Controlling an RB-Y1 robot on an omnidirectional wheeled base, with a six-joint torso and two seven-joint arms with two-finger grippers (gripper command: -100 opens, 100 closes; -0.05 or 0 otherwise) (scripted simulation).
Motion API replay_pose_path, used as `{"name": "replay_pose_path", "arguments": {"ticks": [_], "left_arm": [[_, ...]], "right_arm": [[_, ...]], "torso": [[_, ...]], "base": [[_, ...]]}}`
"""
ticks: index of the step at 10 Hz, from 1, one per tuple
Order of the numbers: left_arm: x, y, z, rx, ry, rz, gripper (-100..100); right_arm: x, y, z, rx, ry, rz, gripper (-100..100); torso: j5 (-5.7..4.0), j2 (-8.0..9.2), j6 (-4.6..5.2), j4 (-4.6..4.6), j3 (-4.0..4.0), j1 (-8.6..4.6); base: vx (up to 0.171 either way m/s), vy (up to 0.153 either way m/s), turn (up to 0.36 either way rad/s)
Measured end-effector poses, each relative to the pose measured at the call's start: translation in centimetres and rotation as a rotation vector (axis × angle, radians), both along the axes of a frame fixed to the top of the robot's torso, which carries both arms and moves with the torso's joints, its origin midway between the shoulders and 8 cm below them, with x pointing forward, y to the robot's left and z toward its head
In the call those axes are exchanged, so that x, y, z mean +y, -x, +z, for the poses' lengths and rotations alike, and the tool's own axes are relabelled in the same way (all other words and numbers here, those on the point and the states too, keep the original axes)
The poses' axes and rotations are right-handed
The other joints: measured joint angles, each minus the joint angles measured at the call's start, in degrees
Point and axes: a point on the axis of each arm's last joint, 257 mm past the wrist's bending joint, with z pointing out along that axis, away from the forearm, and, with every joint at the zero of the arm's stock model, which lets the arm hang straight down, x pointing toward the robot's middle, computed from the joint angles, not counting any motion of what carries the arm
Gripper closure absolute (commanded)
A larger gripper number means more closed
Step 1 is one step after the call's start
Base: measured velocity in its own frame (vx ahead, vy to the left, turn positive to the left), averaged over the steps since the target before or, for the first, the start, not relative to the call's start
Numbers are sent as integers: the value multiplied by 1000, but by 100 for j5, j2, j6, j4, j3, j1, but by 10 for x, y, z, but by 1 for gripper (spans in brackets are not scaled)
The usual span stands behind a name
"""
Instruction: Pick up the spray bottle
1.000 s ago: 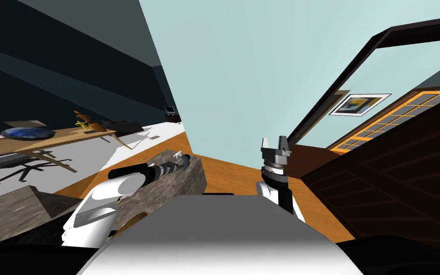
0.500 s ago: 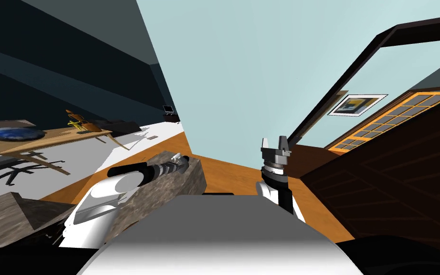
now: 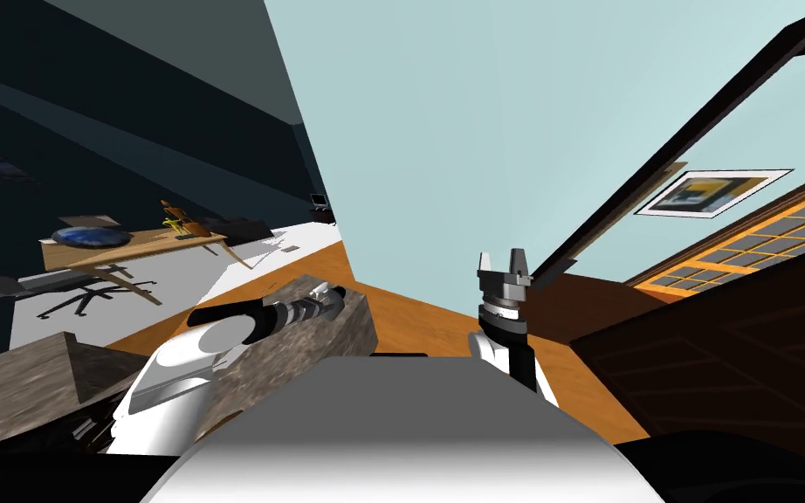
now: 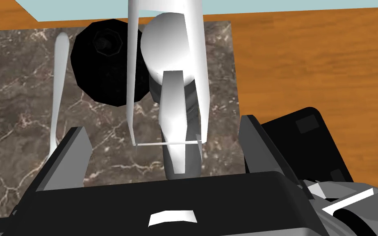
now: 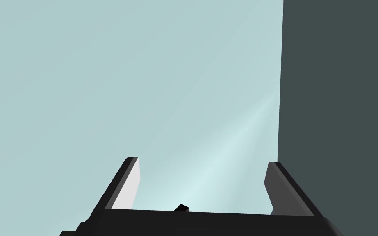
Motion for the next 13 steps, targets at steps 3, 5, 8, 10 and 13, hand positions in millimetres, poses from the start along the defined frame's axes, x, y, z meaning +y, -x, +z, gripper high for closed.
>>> {"name": "replay_pose_path", "arguments": {"ticks": [3,5,8,10,13], "left_arm": [[2,6,-3,1,1,-36,-100],[2,8,-4,-2,-1,-59,-100],[3,13,-7,-8,6,-96,-100],[3,16,-7,-13,5,-114,100],[3,15,-7,-13,5,-115,100]], "right_arm": [[0,0,0,0,0,0,0],[0,0,0,0,0,0,0],[0,0,0,0,0,0,0],[0,0,0,0,0,0,0],[0,0,0,0,0,0,0]], "torso": [[0,6,0,1,3,-2],[1,9,0,2,5,3],[-2,2,1,0,1,-6],[0,13,3,3,7,3],[3,27,1,6,15,17]], "base": [[72,-51,128],[53,-40,90],[78,-68,115],[18,-20,16],[0,0,0]]}}
